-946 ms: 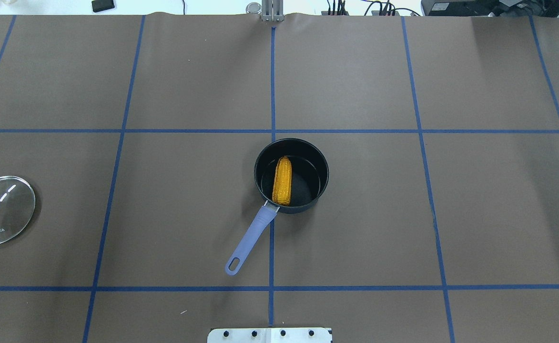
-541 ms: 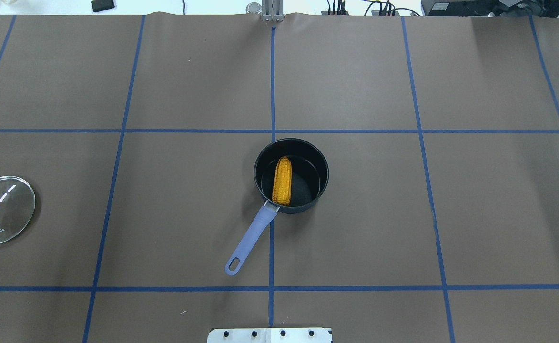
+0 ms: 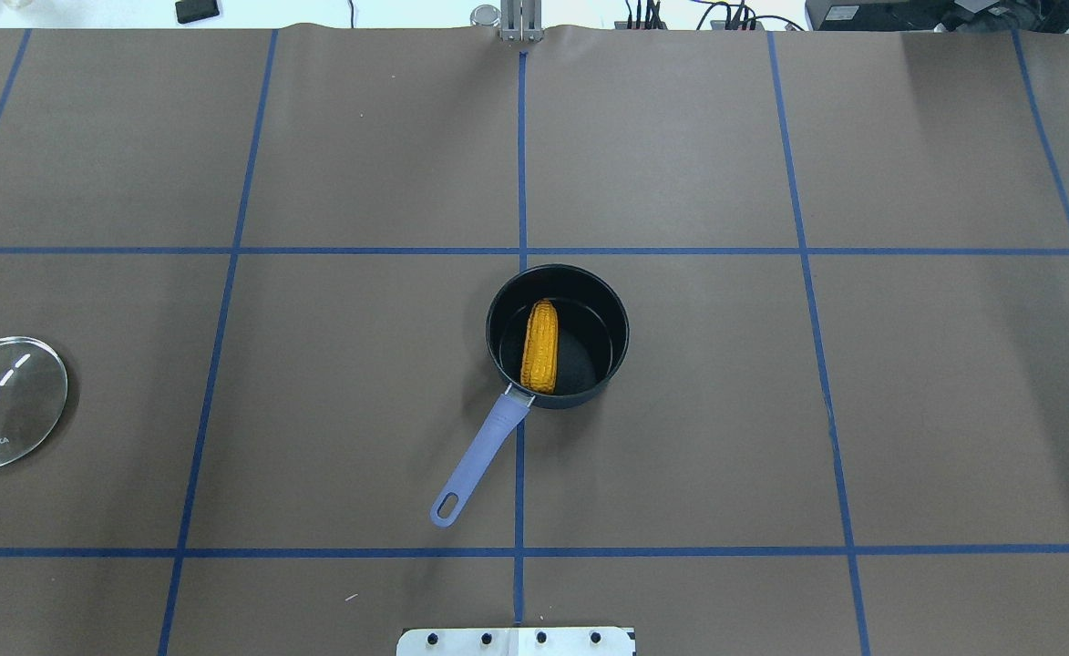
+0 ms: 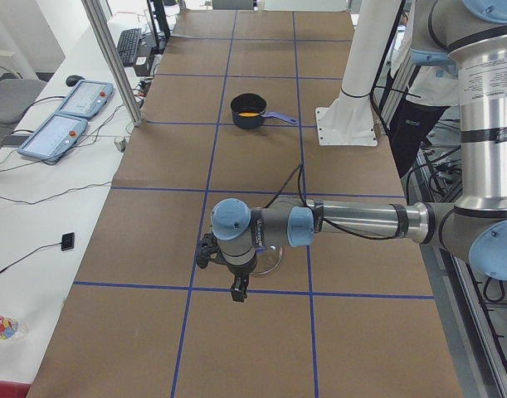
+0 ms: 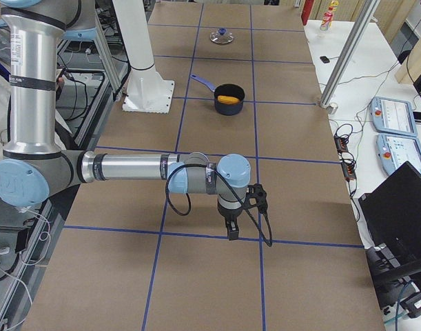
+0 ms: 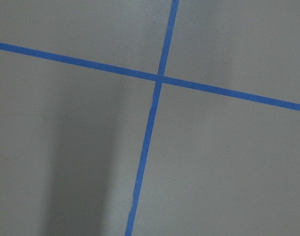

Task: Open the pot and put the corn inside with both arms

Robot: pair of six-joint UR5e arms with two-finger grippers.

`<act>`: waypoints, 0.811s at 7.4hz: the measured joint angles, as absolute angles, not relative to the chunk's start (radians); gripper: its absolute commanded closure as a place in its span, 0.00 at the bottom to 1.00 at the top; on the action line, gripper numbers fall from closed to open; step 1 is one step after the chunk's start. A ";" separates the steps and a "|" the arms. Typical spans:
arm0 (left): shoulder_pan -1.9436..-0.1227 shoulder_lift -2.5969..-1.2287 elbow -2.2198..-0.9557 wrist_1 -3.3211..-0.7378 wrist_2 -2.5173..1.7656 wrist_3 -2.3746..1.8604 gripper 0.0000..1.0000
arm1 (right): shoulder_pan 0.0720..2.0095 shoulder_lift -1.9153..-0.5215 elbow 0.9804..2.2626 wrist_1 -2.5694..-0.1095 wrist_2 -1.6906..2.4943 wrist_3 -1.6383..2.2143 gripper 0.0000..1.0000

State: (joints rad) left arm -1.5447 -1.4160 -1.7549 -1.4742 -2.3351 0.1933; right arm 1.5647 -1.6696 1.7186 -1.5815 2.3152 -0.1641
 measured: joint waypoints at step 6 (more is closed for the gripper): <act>-1.545 -1.404 -1.763 -1.476 -2.333 0.193 0.01 | 1.565 -1.672 1.720 -1.583 2.326 -0.165 0.00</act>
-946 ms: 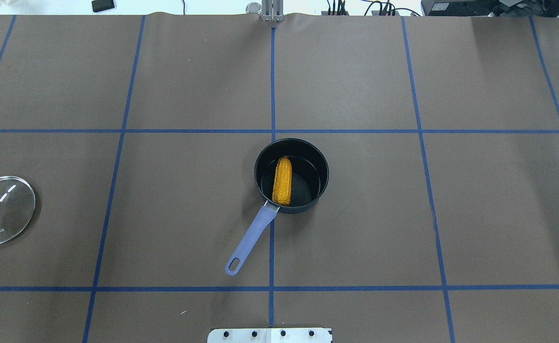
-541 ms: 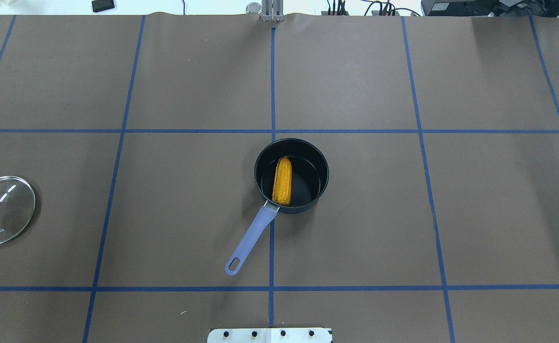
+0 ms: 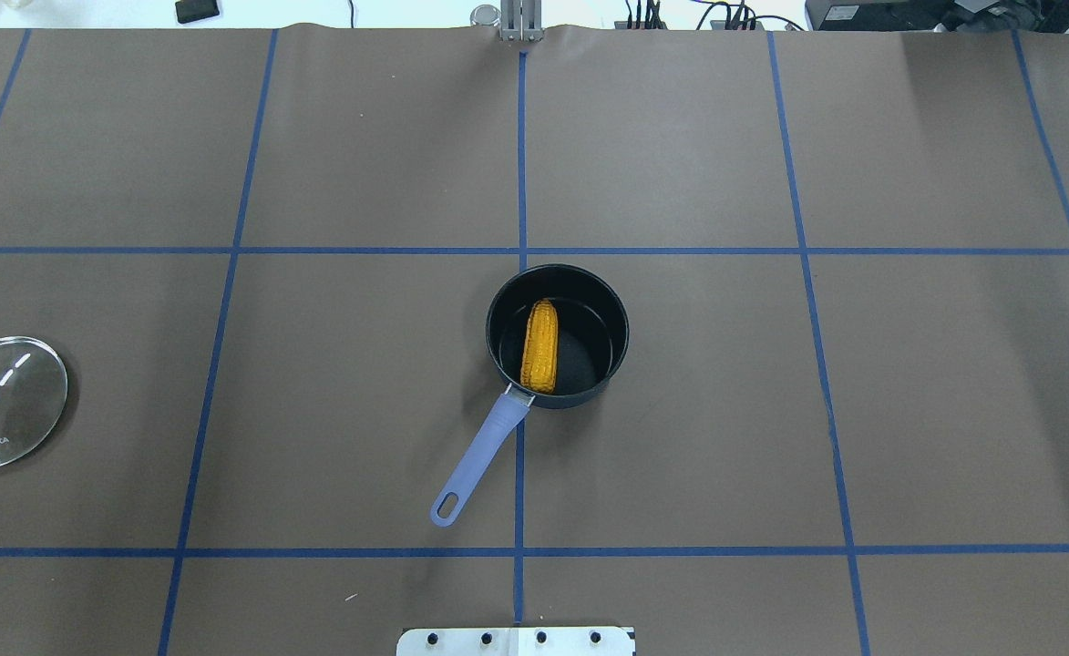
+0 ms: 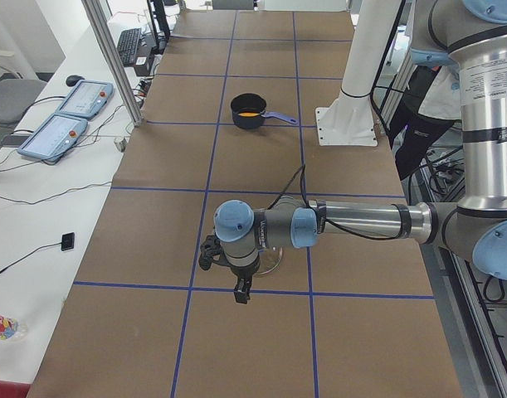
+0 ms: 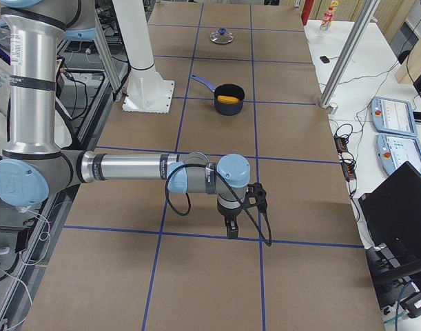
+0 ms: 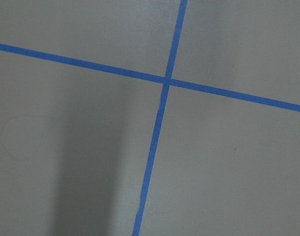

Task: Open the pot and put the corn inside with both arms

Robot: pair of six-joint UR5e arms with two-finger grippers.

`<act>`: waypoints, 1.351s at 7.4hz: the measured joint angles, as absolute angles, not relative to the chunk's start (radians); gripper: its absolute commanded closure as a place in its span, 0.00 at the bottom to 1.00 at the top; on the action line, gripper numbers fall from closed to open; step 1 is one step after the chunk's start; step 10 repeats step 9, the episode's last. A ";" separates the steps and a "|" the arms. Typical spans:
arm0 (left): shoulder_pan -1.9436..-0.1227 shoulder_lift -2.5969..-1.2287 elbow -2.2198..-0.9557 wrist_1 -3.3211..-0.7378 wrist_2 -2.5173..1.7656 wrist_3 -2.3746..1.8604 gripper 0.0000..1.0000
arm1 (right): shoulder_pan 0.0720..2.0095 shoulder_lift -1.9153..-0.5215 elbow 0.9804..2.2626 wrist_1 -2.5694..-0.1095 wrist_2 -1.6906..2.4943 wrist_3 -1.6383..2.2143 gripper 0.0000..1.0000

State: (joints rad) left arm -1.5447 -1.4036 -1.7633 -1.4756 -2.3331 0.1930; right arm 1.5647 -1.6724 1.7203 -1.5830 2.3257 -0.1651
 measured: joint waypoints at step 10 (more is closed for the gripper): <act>-1.545 -1.404 -1.773 -1.476 -2.335 0.192 0.01 | 1.565 -1.672 1.718 -1.582 2.314 -0.164 0.00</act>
